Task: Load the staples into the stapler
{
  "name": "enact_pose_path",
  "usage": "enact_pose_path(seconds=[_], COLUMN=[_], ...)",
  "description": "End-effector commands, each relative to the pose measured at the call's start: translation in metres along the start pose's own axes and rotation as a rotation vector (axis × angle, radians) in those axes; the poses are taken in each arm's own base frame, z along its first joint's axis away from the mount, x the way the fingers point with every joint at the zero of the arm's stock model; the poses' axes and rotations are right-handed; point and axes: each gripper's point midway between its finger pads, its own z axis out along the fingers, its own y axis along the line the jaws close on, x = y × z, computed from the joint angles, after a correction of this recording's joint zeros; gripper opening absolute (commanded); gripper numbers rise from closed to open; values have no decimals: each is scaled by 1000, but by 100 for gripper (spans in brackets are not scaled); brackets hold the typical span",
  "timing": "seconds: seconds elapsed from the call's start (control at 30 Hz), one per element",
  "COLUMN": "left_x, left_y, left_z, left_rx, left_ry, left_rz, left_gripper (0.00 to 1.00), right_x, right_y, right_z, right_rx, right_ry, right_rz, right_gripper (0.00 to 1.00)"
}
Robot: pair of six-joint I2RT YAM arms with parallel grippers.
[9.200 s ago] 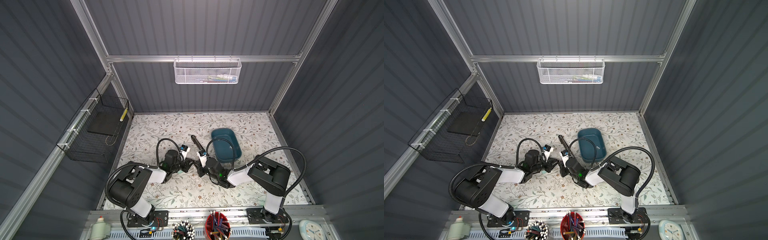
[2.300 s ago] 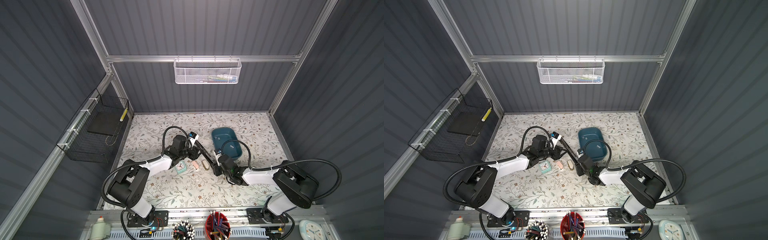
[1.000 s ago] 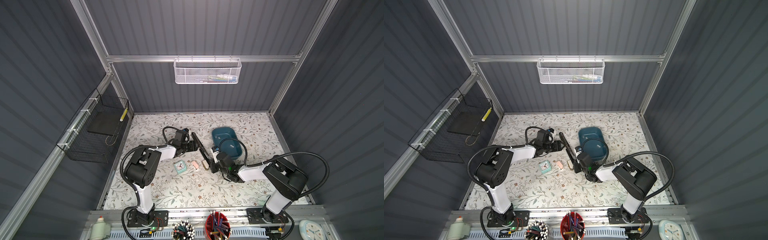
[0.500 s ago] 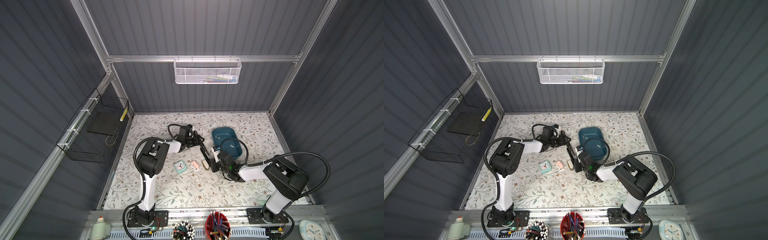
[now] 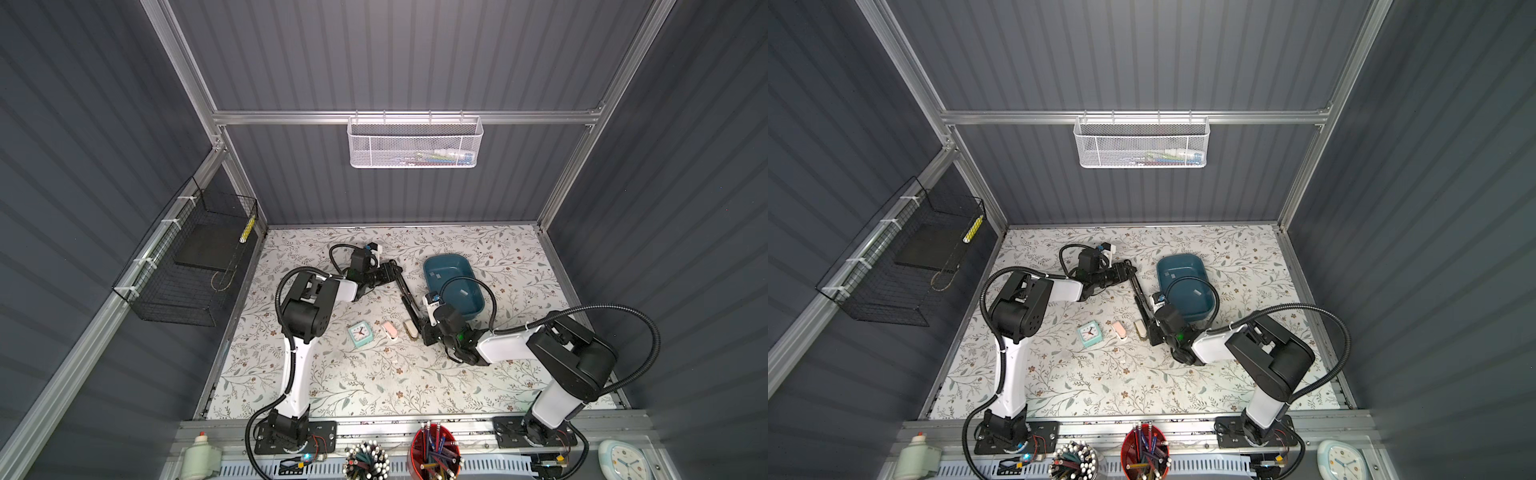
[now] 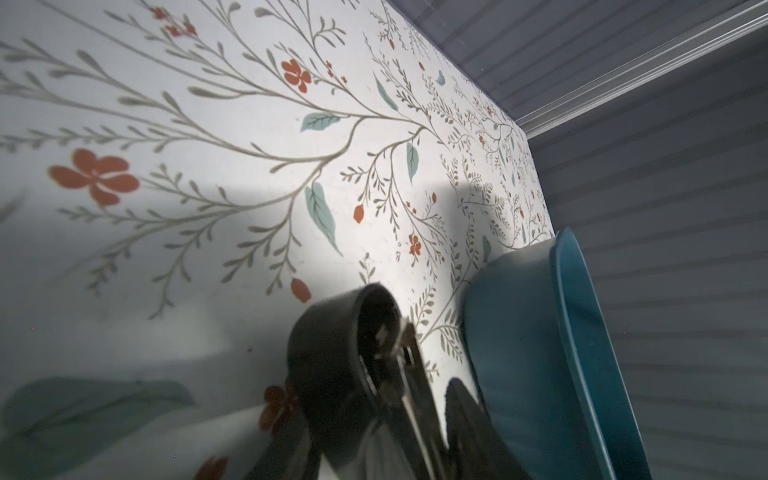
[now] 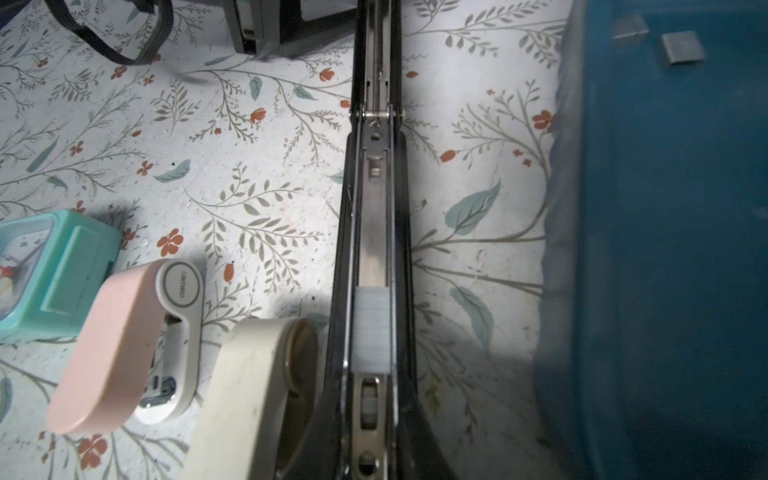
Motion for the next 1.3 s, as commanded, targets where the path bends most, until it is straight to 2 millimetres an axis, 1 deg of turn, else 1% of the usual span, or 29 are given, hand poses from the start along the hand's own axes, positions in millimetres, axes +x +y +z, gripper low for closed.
enact_pose_path(seconds=[0.0, 0.1, 0.2, 0.27, 0.3, 0.4, 0.5, 0.6, 0.73, 0.83, 0.9, 1.03, 1.1, 1.2, 1.27], left_x=[-22, -24, -22, -18, -16, -3, 13, 32, 51, 59, 64, 79, 90, 99, 104], left_y=[-22, -27, -34, -43, -51, -73, -90, -99, -101, -96, -97, -102, -100, -97, -94], left_z=[6, 6, 4, -1, -5, -16, -25, -31, -37, -43, -49, -53, -54, -57, -56], left_rx=[98, 125, 144, 145, 151, 159, 177, 188, 173, 158, 163, 185, 180, 176, 177], left_ry=[-60, -71, -78, -80, -87, -97, -93, -83, -71, -67, -72, -38, -13, -3, 13], left_rz=[93, 115, 146, 195, 237, 353, 454, 540, 610, 633, 660, 727, 763, 782, 787], left_gripper=[46, 45, 41, 41, 41, 41, 40, 40, 40, 40, 41, 47, 49, 55, 57], right_x=[6, 6, 4, 1, 1, -3, -5, -5, -5, -4, -3, 0, 1, 2, 3], right_y=[6, 7, 6, 7, 7, 10, 10, 10, 6, 3, 2, 1, -1, -3, -4], right_z=[-3, -1, -1, -1, -1, 1, 2, 2, 1, -2, -2, -1, -1, 1, 1], right_rx=[-24, -24, -17, -18, -20, -29, -30, -33, -21, -14, -14, -21, -21, -4, 1], right_ry=[13, 13, 3, -3, -7, -19, -30, -41, -65, -91, -103, -127, -142, -146, -146], right_rz=[-36, -40, -40, -40, -39, -39, -40, -39, -30, -23, -22, -22, -21, -30, -38], right_gripper=[15, 15, 15, 15, 15, 15, 15, 15, 15, 15, 15, 15, 15, 16, 17])
